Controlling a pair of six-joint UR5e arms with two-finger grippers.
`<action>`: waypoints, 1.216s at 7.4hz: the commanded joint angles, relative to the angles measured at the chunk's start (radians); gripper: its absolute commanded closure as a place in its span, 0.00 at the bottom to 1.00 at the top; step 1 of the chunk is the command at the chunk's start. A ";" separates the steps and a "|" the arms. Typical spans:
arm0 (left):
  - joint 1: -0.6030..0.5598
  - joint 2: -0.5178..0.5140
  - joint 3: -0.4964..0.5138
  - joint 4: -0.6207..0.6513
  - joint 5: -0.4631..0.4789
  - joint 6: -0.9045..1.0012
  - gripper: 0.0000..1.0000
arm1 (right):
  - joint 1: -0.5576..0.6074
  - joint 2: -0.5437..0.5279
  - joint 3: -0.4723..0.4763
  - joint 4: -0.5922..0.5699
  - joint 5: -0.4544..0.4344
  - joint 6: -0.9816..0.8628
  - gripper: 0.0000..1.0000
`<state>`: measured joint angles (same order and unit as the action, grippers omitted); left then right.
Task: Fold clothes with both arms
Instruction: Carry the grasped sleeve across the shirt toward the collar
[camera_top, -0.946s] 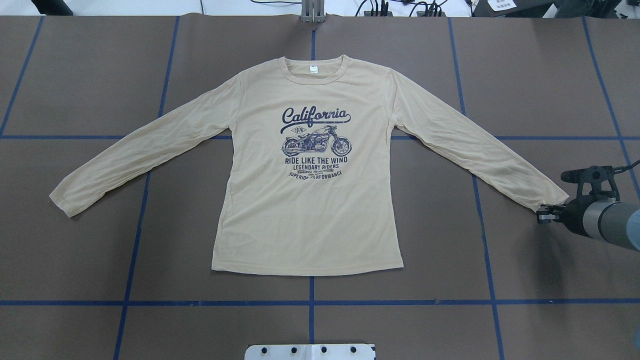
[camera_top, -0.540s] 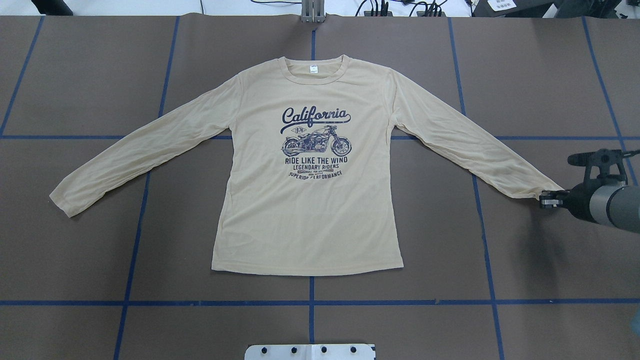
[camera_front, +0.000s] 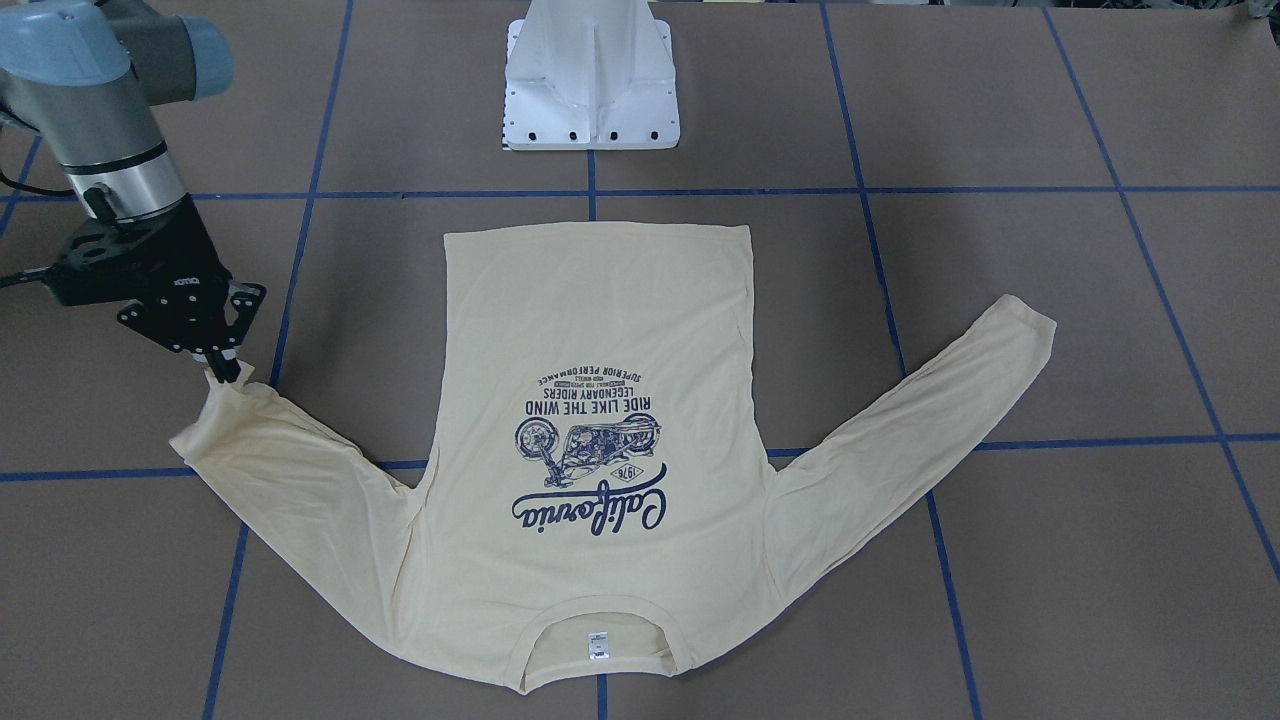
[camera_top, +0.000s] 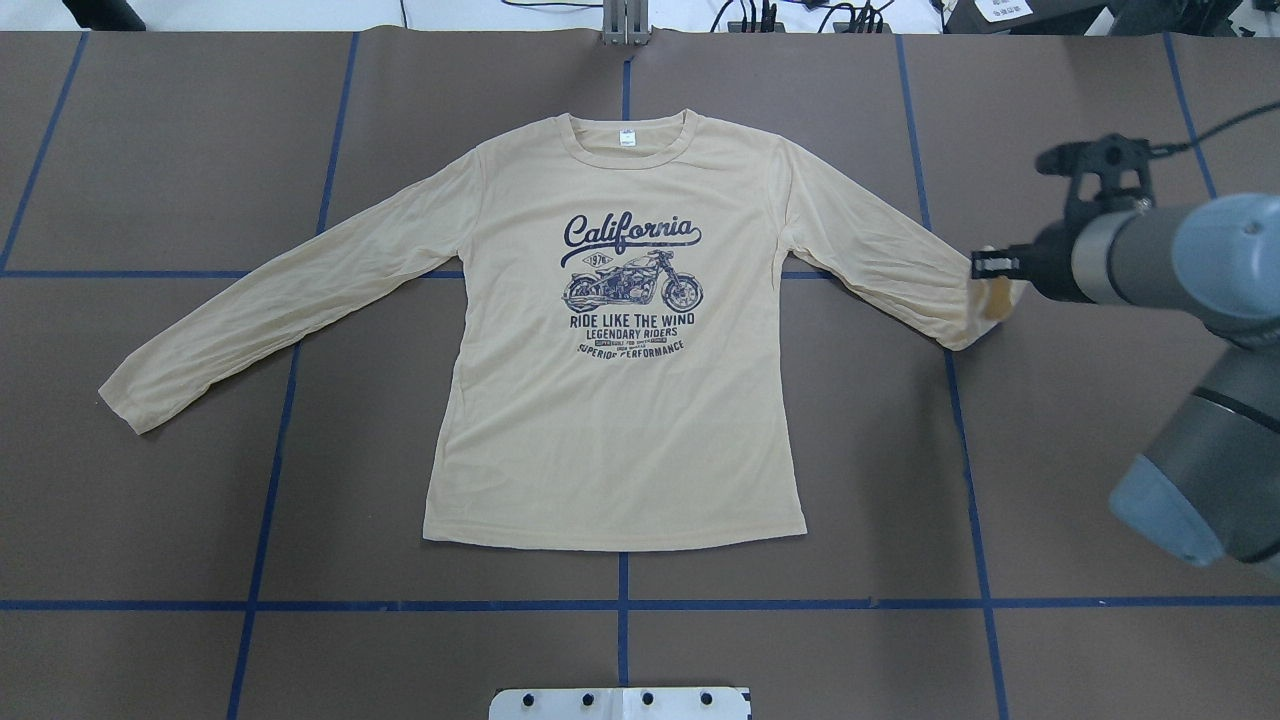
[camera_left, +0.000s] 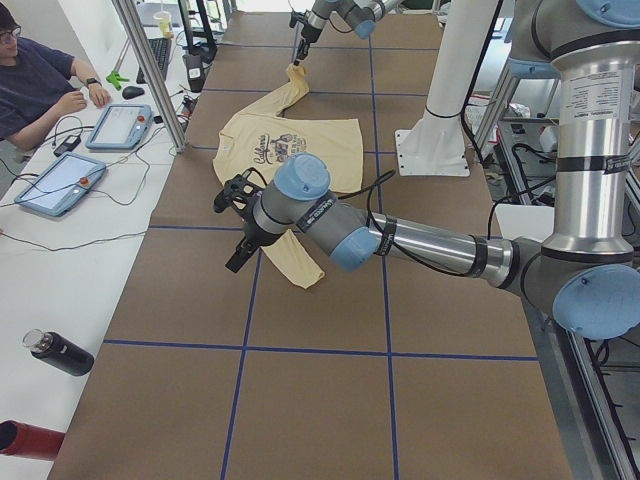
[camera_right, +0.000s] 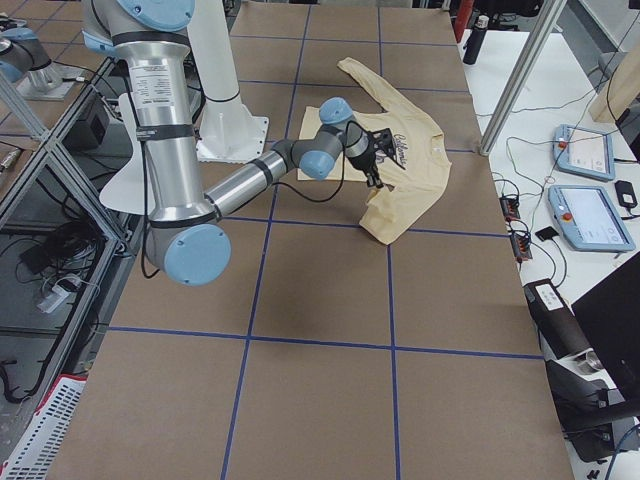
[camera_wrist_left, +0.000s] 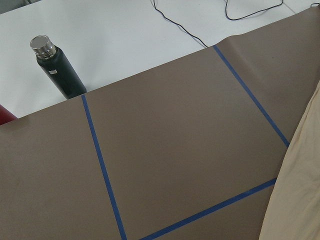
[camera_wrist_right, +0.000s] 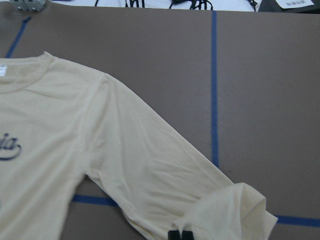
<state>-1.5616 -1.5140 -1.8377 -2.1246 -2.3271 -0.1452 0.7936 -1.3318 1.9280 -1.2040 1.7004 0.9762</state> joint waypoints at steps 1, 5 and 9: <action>0.000 0.000 0.005 0.000 0.000 -0.001 0.00 | -0.017 0.364 -0.126 -0.169 -0.002 0.013 1.00; 0.000 0.000 0.012 0.002 0.000 -0.001 0.00 | -0.126 0.890 -0.664 -0.222 -0.131 0.177 1.00; 0.000 0.000 0.014 0.002 0.002 -0.002 0.00 | -0.221 1.140 -1.010 -0.220 -0.232 0.312 1.00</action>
<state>-1.5616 -1.5135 -1.8254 -2.1231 -2.3267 -0.1472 0.6015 -0.2494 1.0089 -1.4254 1.4972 1.2588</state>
